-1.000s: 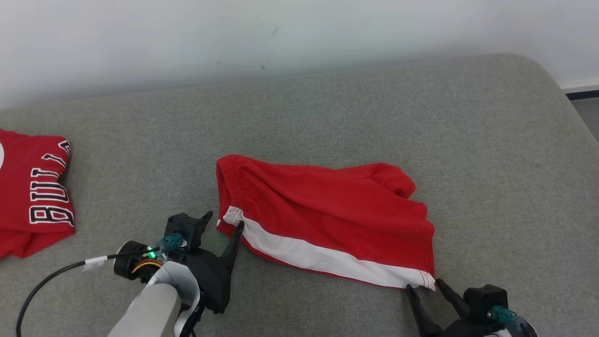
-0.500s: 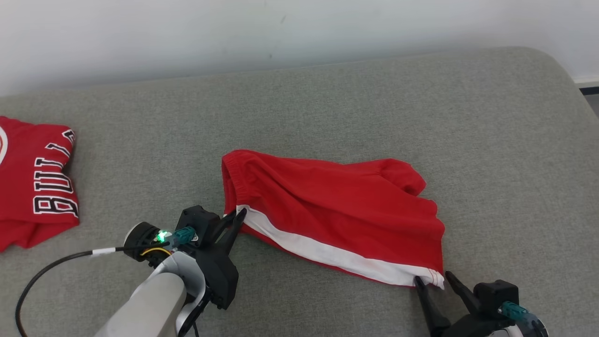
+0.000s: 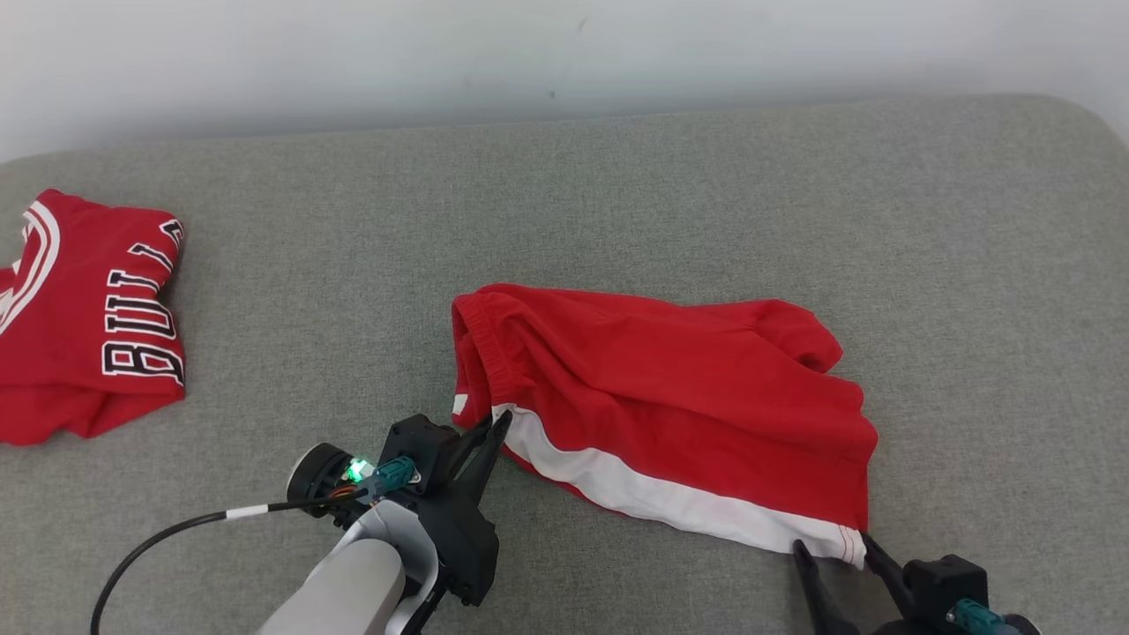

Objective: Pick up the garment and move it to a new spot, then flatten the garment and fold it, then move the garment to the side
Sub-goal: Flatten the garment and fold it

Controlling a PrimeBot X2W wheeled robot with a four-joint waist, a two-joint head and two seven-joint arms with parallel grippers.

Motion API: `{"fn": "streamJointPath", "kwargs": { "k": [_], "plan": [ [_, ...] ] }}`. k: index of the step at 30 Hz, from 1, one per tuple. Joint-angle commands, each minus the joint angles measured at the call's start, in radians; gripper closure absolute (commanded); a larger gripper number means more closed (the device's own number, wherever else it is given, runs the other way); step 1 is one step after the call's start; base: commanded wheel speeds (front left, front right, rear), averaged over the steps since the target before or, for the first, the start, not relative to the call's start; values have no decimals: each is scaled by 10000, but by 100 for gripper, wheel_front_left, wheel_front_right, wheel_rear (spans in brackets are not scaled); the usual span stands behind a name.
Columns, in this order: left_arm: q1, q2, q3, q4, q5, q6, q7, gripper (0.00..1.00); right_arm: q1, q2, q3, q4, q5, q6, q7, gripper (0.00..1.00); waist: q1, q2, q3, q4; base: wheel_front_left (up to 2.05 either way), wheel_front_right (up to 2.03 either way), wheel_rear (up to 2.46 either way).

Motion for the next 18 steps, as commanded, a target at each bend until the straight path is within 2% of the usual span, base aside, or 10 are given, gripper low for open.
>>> {"fn": "streamJointPath", "kwargs": {
  "k": [1,9,10,11,12,13,18],
  "plan": [
    [-6,-66,-21,96,-64,-7,-100,100,-62,62,72,-4,-160,-24,-71,0,0,-2,8,3,0,0,0],
    [-144,-138,-18,388,-217,-74,-238,100,14,138,269,68,-342,-24,6,0,0,-2,-47,-18,0,0,0],
    [-147,-136,-11,415,-239,-76,-258,100,35,163,268,60,-347,-24,-11,14,0,-2,-56,-30,0,0,0],
    [-147,-131,-5,439,-246,-80,-261,100,56,190,244,53,-371,-24,-25,66,0,-2,-64,-42,0,0,0],
    [-147,-131,-5,439,-246,-80,-261,100,56,190,244,53,-371,-24,-25,66,0,-2,-64,-42,0,0,0],
    [-148,-118,8,457,-249,-82,-270,100,67,218,201,24,-392,-24,-58,100,0,-2,-74,-55,0,0,0],
    [-100,-105,237,439,-380,-3,-402,100,198,204,-40,-177,-385,-24,-158,100,0,-2,-146,-77,0,0,0]
  ]
}}
